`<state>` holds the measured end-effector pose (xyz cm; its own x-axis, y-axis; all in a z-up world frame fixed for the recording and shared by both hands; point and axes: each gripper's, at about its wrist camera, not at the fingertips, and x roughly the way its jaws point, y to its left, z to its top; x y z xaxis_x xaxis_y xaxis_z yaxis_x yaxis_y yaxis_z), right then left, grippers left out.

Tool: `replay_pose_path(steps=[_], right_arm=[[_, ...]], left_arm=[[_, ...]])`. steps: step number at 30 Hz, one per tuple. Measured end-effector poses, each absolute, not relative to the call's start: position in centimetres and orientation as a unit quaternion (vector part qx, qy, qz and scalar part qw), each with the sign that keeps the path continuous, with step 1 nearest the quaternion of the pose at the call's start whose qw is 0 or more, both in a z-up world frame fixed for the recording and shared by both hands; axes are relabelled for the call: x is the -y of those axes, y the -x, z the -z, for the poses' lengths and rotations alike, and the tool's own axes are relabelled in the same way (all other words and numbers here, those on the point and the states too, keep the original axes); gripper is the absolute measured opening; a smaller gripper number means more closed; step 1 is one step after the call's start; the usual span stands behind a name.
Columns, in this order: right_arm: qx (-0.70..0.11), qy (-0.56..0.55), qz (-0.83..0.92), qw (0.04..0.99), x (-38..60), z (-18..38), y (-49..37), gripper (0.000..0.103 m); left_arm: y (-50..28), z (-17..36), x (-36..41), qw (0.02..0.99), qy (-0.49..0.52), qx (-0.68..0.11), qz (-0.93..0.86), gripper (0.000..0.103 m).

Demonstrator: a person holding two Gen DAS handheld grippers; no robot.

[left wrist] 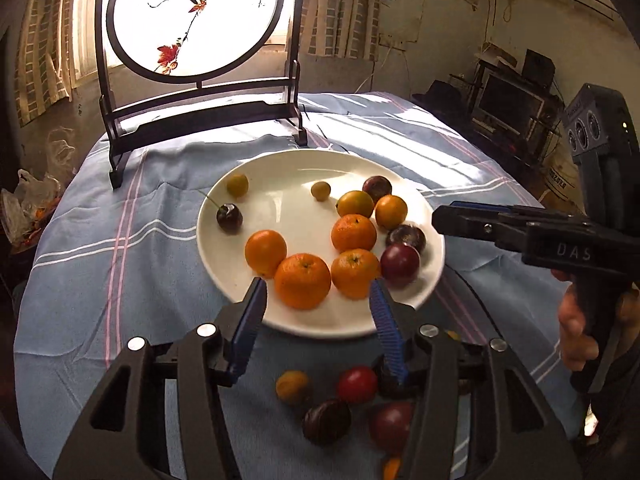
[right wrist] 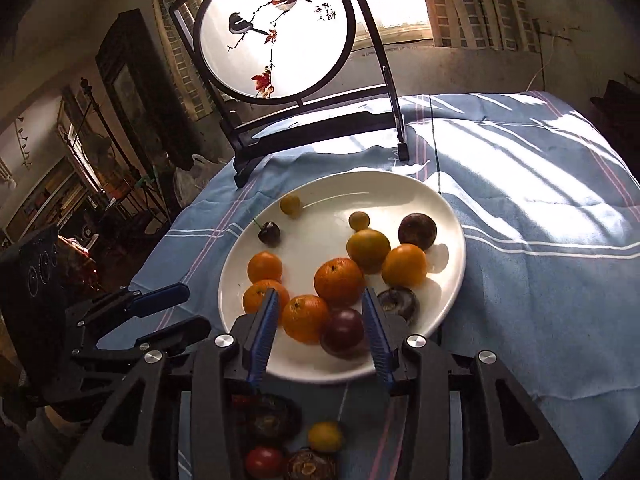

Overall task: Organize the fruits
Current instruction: 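Carry the lemon and yellow tomato to the white plate and release them, then grasp a large orange tomato with the left tool while the right tool grasps a brown fruit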

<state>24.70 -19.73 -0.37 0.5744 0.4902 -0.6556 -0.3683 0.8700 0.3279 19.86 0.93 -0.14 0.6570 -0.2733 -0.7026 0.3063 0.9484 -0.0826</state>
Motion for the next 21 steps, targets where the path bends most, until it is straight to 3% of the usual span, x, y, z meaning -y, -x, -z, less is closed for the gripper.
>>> replay_pose_path(steps=[7, 14, 17, 21], right_arm=[[-0.397, -0.1, -0.227, 0.884, 24.0, 3.3, -17.9, 0.047], [-0.401, -0.105, -0.229, 0.881, 24.3, 4.8, -15.5, 0.047], [-0.402, -0.091, -0.232, 0.881, 23.7, 5.0, -14.8, 0.047], [-0.419, -0.056, -0.247, 0.872, 22.3, 5.5, -14.5, 0.047]], left_arm=[[-10.2, 3.3, 1.3, 0.888, -0.073, -0.408, 0.201, 0.052], [-8.4, 6.1, 2.8, 0.883, -0.076, -0.422, 0.189, 0.051], [-9.4, 6.8, 2.8, 0.875, -0.058, -0.444, 0.182, 0.037], [-8.8, 6.4, 2.5, 0.886, -0.057, -0.425, 0.176, 0.035]])
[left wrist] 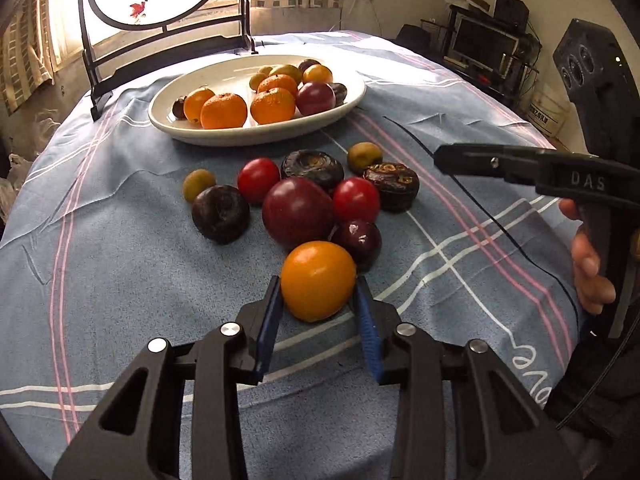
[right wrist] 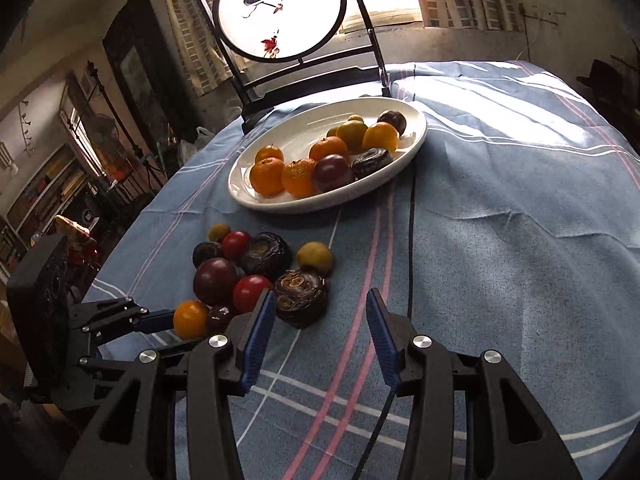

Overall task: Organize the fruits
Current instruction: 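Grasp a large orange tomato with the left tool while the right tool grasps a brown fruit, then lower the orange tomato and brown fruit onto the white plate, opening both tools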

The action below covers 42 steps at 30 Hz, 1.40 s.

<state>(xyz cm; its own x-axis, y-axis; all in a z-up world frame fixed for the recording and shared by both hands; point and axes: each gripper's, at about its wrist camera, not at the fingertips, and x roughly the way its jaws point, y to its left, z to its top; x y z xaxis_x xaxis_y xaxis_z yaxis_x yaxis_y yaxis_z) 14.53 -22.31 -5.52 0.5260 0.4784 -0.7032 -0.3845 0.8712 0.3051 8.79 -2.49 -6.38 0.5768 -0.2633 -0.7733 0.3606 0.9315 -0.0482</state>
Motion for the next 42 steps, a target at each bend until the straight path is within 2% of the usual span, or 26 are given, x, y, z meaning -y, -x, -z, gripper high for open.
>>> replay_pose_path(steps=[4, 15, 20, 34, 42], right_arm=[[-0.436, -0.026, -0.248, 0.864, 21.0, 6.1, -14.7, 0.047], [-0.454, 0.044, -0.216, 0.863, 16.9, 6.8, -16.0, 0.047], [-0.472, 0.024, -0.222, 0.853, 17.2, 7.3, -16.5, 0.042], [-0.429, -0.05, -0.242, 0.869, 22.0, 3.5, -14.5, 0.041], [-0.393, -0.057, -0.249, 0.884, 21.6, -0.4, -19.6, 0.041]], left_arm=[[-6.7, 5.0, 1.5, 0.91, -0.036, -0.371, 0.182, 0.035], [-5.9, 4.8, -0.8, 0.907, 0.002, -0.38, 0.18, 0.035], [-5.9, 4.6, -1.1, 0.909, 0.004, -0.376, 0.18, 0.035], [-6.3, 2.7, -1.6, 0.916, 0.018, -0.357, 0.181, 0.035], [-12.5, 0.6, -1.7, 0.913, 0.02, -0.36, 0.19, 0.035]])
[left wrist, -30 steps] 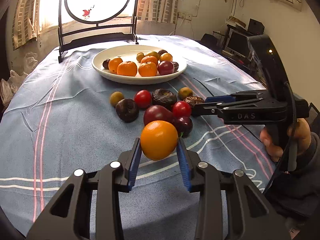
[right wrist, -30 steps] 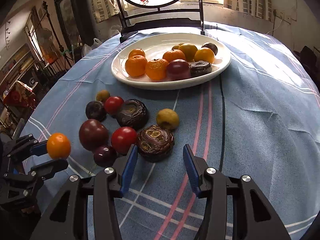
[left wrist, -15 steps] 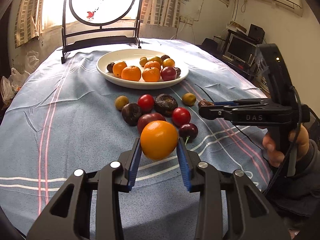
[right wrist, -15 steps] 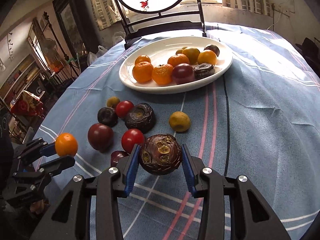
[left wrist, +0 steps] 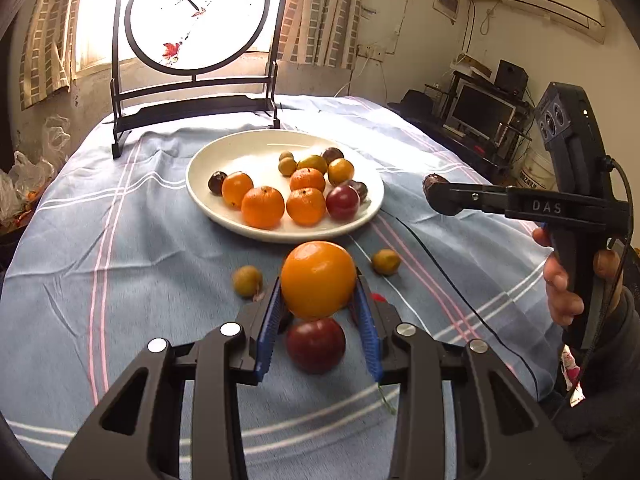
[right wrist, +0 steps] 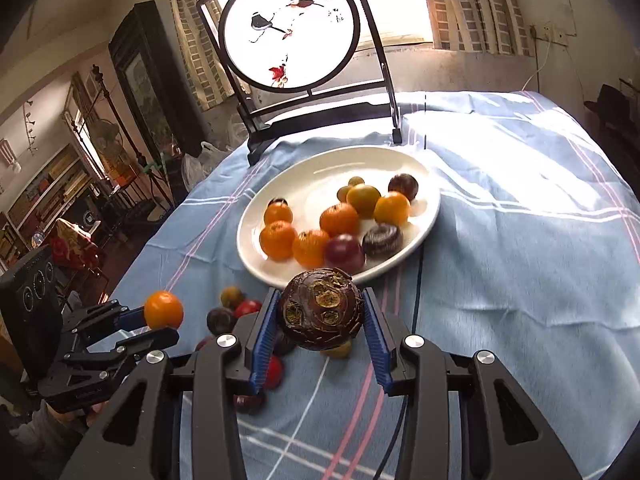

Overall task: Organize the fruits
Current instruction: 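Lower the orange tomato and brown fruit onto the white plate, opening both tools, then grasp a large red tomato with the left tool while the right tool grasps a dark plum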

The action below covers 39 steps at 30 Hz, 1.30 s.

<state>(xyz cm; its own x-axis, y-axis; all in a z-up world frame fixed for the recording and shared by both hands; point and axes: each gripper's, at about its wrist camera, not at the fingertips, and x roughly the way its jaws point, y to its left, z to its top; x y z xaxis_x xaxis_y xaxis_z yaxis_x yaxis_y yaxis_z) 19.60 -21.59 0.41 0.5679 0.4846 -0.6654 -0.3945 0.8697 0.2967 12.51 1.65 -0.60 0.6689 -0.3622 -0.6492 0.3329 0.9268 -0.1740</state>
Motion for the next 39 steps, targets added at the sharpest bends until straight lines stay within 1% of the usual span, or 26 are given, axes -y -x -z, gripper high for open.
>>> replay_pose_path(steps=[5, 9, 12, 13, 14, 15, 16, 17, 18, 23, 25, 30, 34, 38, 39], right_arm=[[-0.402, -0.072, -0.246, 0.879, 19.1, -0.9, -25.8, 0.041], [-0.404, -0.068, -0.231, 0.883, 16.7, -0.4, -29.9, 0.042], [-0.413, -0.066, -0.226, 0.88, 15.7, 0.4, -32.1, 0.044], [-0.41, -0.065, -0.224, 0.882, 15.6, 0.4, -32.4, 0.051], [-0.405, -0.065, -0.22, 0.885, 15.6, 0.3, -32.1, 0.056], [-0.401, -0.067, -0.221, 0.887, 15.8, 0.2, -31.8, 0.056], [-0.399, -0.072, -0.227, 0.886, 16.0, 0.1, -31.3, 0.056], [-0.398, -0.075, -0.229, 0.885, 16.2, 0.1, -30.7, 0.057], [-0.398, -0.075, -0.229, 0.885, 16.6, 0.1, -29.9, 0.057], [-0.396, -0.071, -0.237, 0.884, 18.8, 1.0, -24.8, 0.058], [-0.396, -0.077, -0.239, 0.883, 19.9, 1.7, -22.7, 0.062], [-0.398, -0.094, -0.235, 0.882, 22.3, 3.5, -19.0, 0.064], [-0.405, -0.105, -0.226, 0.88, 23.5, 5.1, -17.8, 0.065], [-0.393, -0.104, -0.238, 0.882, 23.5, 4.9, -17.3, 0.065], [-0.396, -0.104, -0.238, 0.881, 23.4, 5.0, -17.4, 0.065]], left_arm=[[-19.3, -0.6, -0.7, 0.91, 0.027, -0.366, 0.194, 0.035], [-25.2, 0.7, -0.2, 0.895, 0.05, -0.401, 0.188, 0.035], [-27.8, 2.1, 0.0, 0.89, 0.05, -0.419, 0.17, 0.035], [-28.1, 2.2, -0.2, 0.891, 0.05, -0.42, 0.164, 0.036], [-28.1, 2.2, -0.5, 0.892, 0.055, -0.418, 0.16, 0.04], [-27.7, 2.0, -1.0, 0.894, 0.063, -0.414, 0.16, 0.051], [-27.3, 1.7, -1.3, 0.898, 0.067, -0.406, 0.157, 0.057], [-26.6, 1.2, -1.6, 0.904, 0.065, -0.395, 0.152, 0.066], [-25.7, 0.8, -1.9, 0.909, 0.059, -0.386, 0.147, 0.069], [-20.3, 0.5, -1.6, 0.913, 0.008, -0.376, 0.158, 0.069], [-17.8, 1.2, -1.2, 0.909, -0.012, -0.382, 0.168, 0.07], [-13.4, 3.9, -0.5, 0.893, -0.04, -0.411, 0.18, 0.07], [-12.0, 5.3, 0.1, 0.888, -0.053, -0.422, 0.173, 0.07], [-12.7, 5.6, 0.1, 0.89, -0.047, -0.428, 0.151, 0.07], [-13.0, 5.8, 0.0, 0.886, -0.041, -0.436, 0.15, 0.064]])
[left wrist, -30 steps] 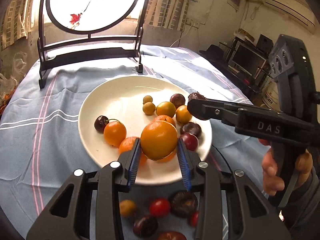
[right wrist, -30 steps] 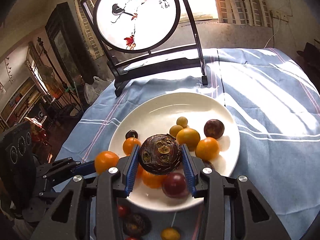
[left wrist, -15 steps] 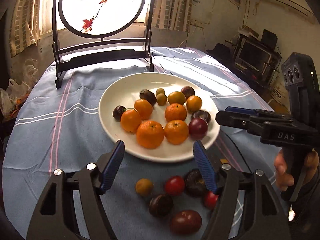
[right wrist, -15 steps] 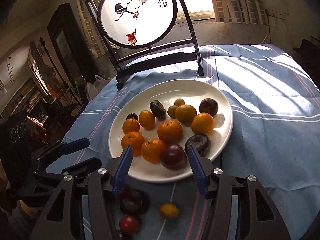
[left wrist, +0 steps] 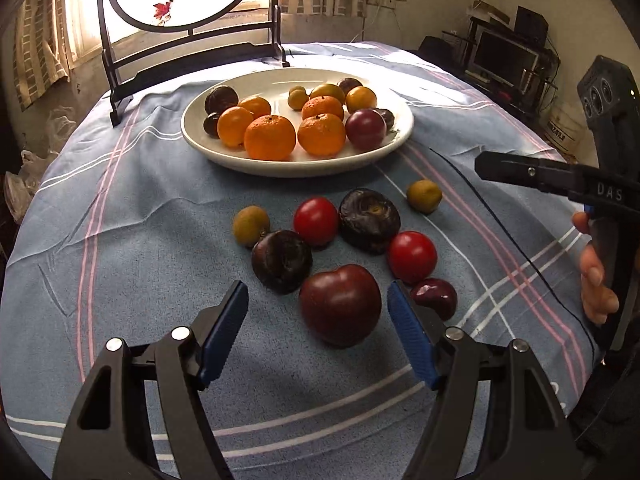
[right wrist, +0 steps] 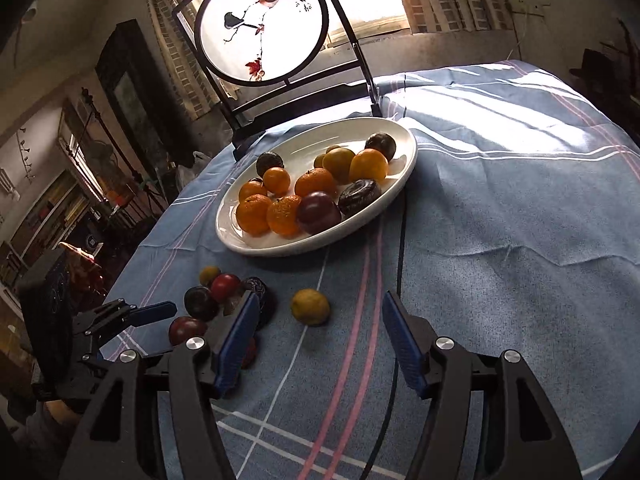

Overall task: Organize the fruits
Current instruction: 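Grasp a large red tomato with the left tool while the right tool grasps a dark plum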

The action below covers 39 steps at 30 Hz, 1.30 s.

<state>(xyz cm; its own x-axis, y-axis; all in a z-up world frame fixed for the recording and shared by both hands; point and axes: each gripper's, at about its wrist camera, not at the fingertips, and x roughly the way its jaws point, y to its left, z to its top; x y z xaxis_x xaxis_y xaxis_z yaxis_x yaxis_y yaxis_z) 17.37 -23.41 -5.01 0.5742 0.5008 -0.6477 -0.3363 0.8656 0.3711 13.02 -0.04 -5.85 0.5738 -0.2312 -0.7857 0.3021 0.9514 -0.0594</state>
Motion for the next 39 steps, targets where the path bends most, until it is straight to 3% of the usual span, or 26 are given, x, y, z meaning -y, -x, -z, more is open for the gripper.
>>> replay_pose_path(steps=[1, 2, 3, 8, 16, 27, 29, 39], right_arm=[[-0.396, -0.105, -0.238, 0.881, 23.4, 5.0, -17.5, 0.065], [-0.396, -0.106, -0.241, 0.879, 23.4, 5.1, -17.5, 0.065], [-0.397, -0.108, -0.244, 0.878, 23.5, 5.1, -17.6, 0.065], [-0.396, -0.106, -0.268, 0.872, 23.3, 5.0, -17.3, 0.065], [-0.457, -0.013, -0.377, 0.805, 17.0, 6.0, -14.2, 0.064], [-0.47, 0.043, -0.343, 0.812, 13.9, 6.9, -13.5, 0.042], [-0.474, 0.028, -0.351, 0.807, 14.3, 7.1, -13.6, 0.026], [-0.456, -0.009, -0.368, 0.81, 16.0, 6.3, -13.4, 0.026]], left_arm=[[-13.4, 6.3, 0.1, 0.878, -0.033, -0.45, 0.159, 0.058], [-13.6, 6.7, 0.2, 0.87, -0.026, -0.461, 0.171, 0.044], [-13.4, 6.6, 0.4, 0.872, -0.026, -0.456, 0.175, 0.04], [-11.9, 5.6, 0.3, 0.892, -0.026, -0.415, 0.176, 0.04], [-11.7, 3.9, -4.2, 0.915, 0.09, -0.362, 0.152, 0.04], [-11.6, 3.8, -4.1, 0.916, 0.087, -0.355, 0.164, 0.04], [-11.5, 3.7, -4.2, 0.917, 0.09, -0.351, 0.164, 0.04], [-11.4, 4.5, -3.3, 0.903, 0.066, -0.389, 0.17, 0.04]])
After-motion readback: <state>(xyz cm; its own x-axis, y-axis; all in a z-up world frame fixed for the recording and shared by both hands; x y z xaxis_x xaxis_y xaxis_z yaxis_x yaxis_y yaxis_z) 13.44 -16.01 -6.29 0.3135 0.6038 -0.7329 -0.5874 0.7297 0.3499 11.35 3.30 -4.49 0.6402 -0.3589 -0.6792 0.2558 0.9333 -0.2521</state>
